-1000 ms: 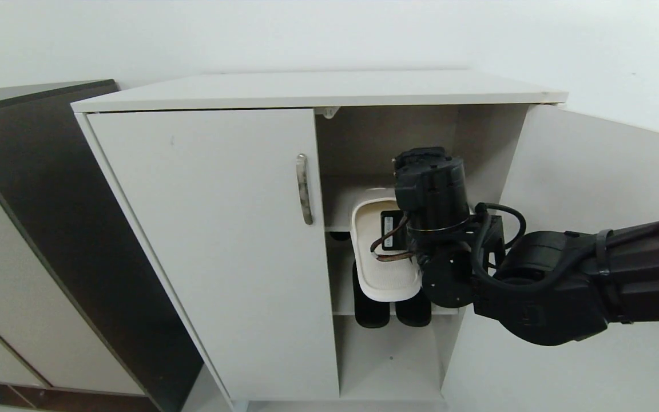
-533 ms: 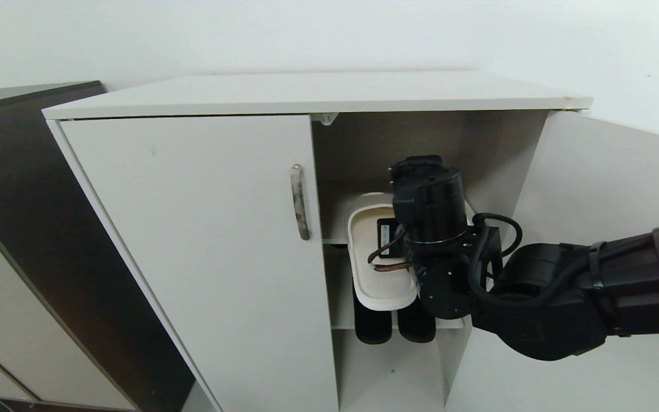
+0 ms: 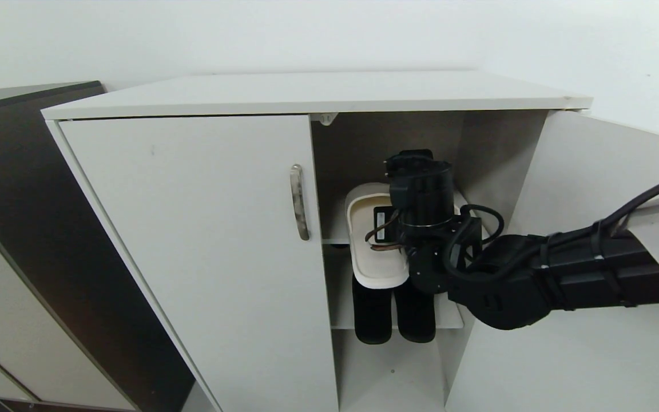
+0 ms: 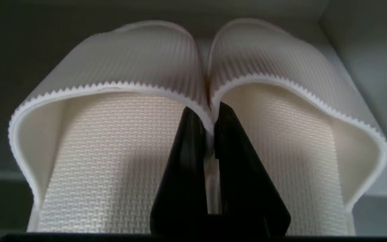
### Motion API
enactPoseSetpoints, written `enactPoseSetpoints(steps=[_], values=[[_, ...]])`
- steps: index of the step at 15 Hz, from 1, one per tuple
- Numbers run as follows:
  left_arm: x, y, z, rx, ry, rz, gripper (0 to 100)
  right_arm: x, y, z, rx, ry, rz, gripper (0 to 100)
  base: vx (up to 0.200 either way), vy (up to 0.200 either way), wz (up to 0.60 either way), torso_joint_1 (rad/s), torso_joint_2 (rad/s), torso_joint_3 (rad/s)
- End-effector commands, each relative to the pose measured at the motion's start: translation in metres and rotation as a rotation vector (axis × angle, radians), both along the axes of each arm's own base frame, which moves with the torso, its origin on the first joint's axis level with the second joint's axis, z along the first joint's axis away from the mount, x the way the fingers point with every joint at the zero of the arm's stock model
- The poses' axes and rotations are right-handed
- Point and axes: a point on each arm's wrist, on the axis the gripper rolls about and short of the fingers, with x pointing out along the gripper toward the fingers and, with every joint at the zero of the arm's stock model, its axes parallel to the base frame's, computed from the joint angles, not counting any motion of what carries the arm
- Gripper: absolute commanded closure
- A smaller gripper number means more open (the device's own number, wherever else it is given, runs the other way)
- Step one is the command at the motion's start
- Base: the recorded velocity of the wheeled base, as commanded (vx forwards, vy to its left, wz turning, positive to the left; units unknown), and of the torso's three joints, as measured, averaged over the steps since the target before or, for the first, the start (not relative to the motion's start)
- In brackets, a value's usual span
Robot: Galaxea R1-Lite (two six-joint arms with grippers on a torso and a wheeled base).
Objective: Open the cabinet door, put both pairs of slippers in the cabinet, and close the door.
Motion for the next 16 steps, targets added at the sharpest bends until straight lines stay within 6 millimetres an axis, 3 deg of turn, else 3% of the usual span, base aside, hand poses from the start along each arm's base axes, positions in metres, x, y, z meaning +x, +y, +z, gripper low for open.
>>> enactPoseSetpoints(steps=[1, 6, 10, 16], values=[[0.0, 0.0, 0.0, 0.0, 0.001, 0.0, 100, 0.019, 0.001, 0.005, -0.004, -0.008, -0.025, 100, 0.0, 0.0, 0.0, 0.0, 0.0, 0.0], [0.0, 0.0, 0.0, 0.0, 0.001, 0.0, 100, 0.032, 0.002, 0.022, -0.001, -0.006, -0.033, 100, 0.0, 0.0, 0.0, 0.0, 0.0, 0.0], [0.0, 0.0, 0.0, 0.0, 0.001, 0.0, 100, 0.049, 0.003, 0.016, 0.003, -0.01, -0.056, 100, 0.0, 0.0, 0.0, 0.0, 0.0, 0.0], [0.0, 0.0, 0.0, 0.0, -0.001, 0.002, 100, 0.052, 0.005, 0.014, 0.005, -0.009, -0.043, 100, 0.0, 0.0, 0.0, 0.0, 0.0, 0.0]])
